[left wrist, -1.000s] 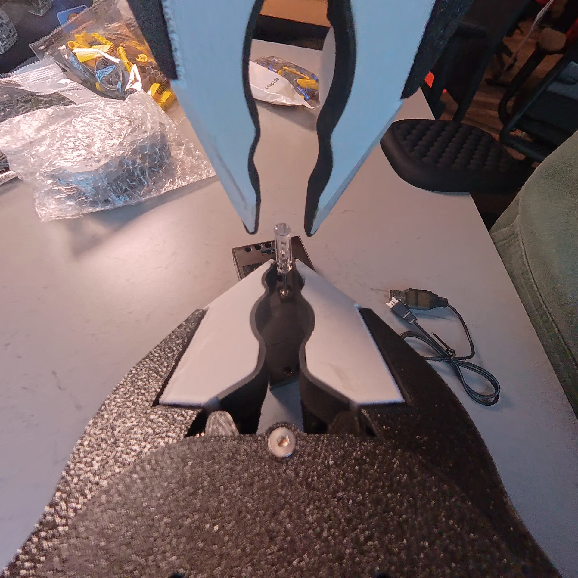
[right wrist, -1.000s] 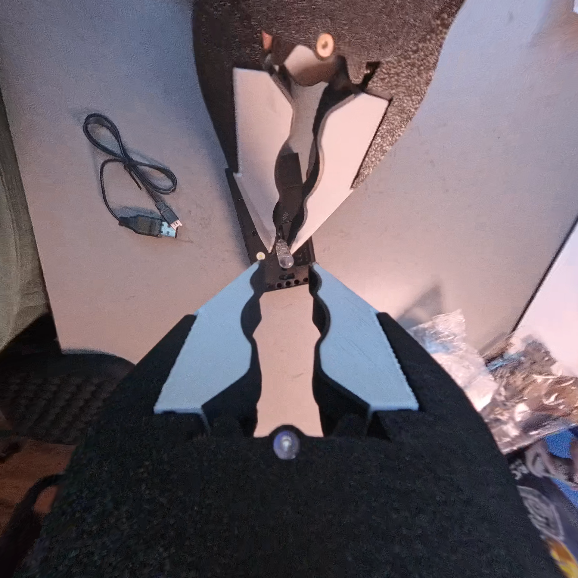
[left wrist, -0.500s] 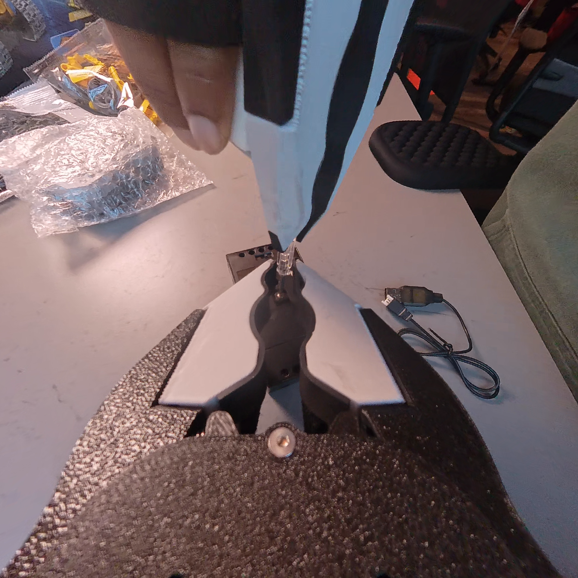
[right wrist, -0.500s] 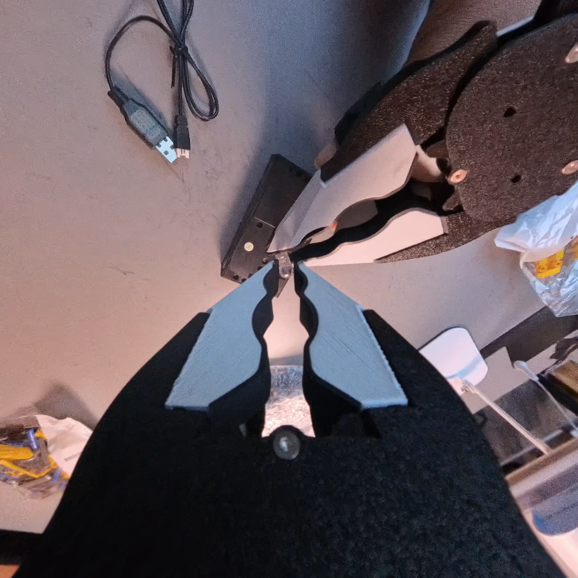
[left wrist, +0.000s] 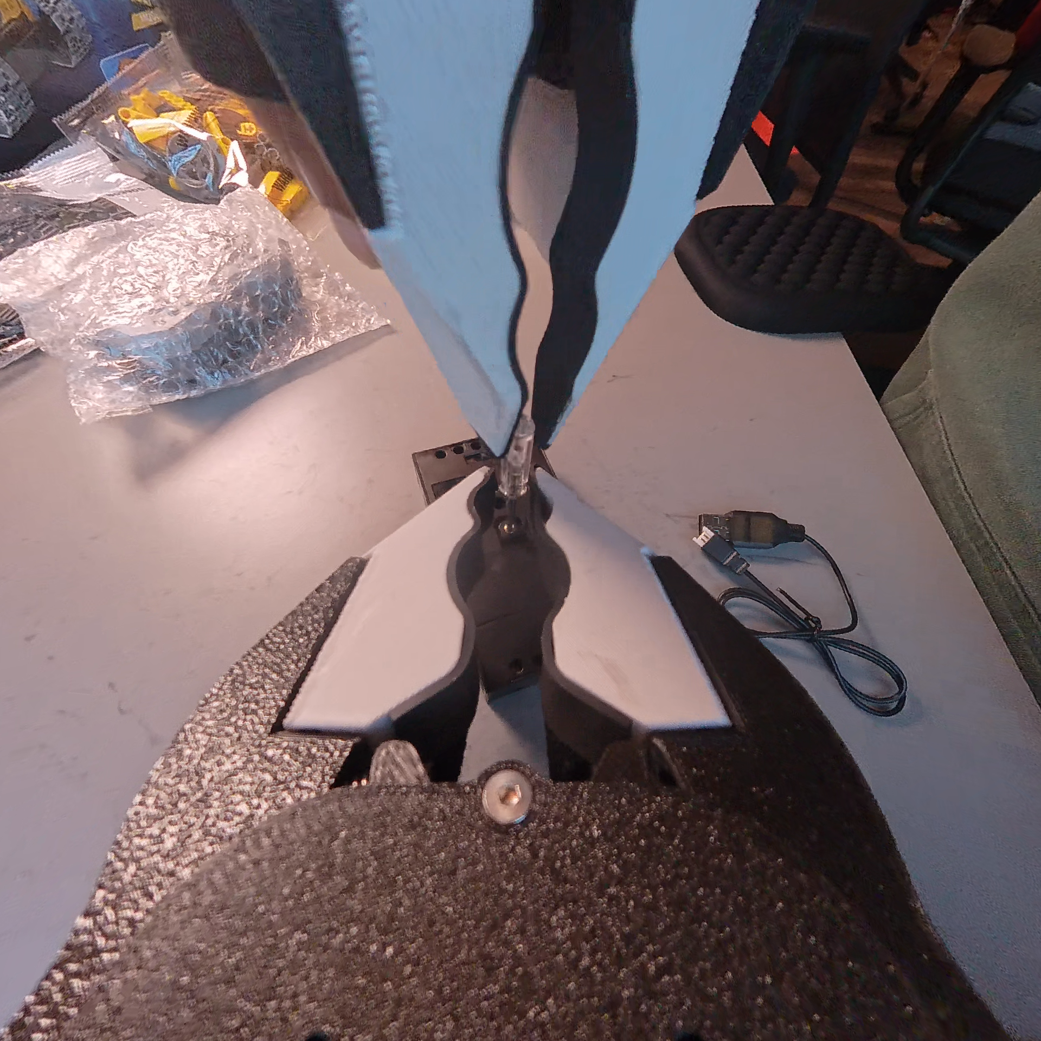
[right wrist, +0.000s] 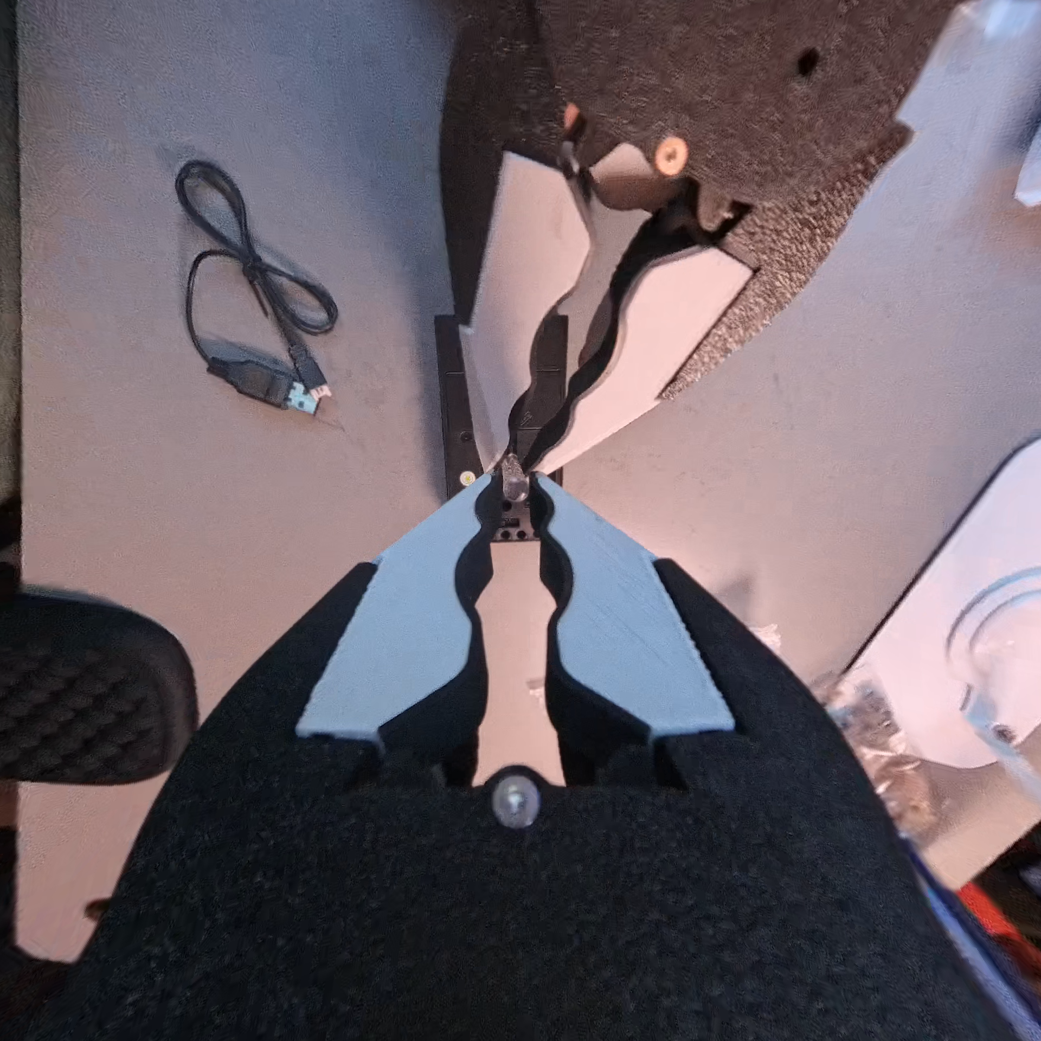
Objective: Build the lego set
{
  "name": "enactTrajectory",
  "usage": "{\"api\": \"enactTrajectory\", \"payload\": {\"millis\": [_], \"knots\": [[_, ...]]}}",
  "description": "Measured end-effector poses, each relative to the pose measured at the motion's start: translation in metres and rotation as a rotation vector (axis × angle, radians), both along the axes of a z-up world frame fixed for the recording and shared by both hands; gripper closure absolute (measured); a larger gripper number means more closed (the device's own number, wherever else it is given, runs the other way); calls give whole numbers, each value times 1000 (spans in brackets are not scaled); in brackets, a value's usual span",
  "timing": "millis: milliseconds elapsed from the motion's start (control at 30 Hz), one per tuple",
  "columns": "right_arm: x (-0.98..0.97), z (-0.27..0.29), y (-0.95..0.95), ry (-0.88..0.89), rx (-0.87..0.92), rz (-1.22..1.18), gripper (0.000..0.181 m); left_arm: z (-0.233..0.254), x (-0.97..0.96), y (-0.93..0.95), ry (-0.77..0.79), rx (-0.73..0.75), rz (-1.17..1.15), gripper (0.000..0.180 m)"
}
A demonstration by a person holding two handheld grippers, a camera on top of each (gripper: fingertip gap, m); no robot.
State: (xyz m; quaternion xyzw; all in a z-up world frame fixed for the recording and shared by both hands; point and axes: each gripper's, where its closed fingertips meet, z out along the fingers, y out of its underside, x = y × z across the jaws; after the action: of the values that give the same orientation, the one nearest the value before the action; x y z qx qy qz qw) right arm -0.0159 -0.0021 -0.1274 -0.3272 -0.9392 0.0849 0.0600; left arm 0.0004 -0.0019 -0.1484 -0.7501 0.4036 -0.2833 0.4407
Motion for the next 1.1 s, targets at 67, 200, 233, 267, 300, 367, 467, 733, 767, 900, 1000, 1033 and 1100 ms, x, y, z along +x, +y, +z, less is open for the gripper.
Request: {"api": "enactTrajectory", "payload": {"millis": [67, 200, 233, 267, 300, 367, 467, 733, 767, 900, 1000, 1033, 1100], "knots": [[2, 0, -7, 41, 70, 252, 174, 1, 2, -2, -11, 3, -17, 165], [3, -1, -6, 93, 214, 571, 173, 0, 4, -3, -4, 7, -28, 172], [-1, 0, -1, 99, 211, 503, 172, 0, 2, 0, 2, 7, -9, 172], [-5, 1, 3, 91, 173, 363, 172, -1, 0, 1, 3, 0, 3, 172], [-5, 2, 6, 65, 103, 212, 169, -1, -1, 1, 0, -6, 7, 172], [-5, 4, 8, 16, -28, -44, 160, -1, -1, 2, 4, -8, 12, 172], [-2, 1, 4, -36, -102, -200, 164, -1, 0, 2, 11, -4, 12, 172], [1, -2, -6, 54, 100, 334, 174, -1, 5, -2, -4, 1, -22, 169], [2, -1, -4, 71, 158, 448, 174, -1, 6, -2, -2, 3, -19, 170], [-5, 4, 5, 108, 167, 331, 167, -2, 0, 2, -3, -13, 16, 171], [-7, 10, 1, 41, -46, -67, 162, -2, -1, 4, 2, -15, 27, 171], [-6, 9, 0, 18, -74, -134, 163, -2, -1, 4, 4, -13, 26, 171], [-1, 3, 4, -41, -58, -216, 168, -2, -1, 4, 6, -12, 26, 171]]}}
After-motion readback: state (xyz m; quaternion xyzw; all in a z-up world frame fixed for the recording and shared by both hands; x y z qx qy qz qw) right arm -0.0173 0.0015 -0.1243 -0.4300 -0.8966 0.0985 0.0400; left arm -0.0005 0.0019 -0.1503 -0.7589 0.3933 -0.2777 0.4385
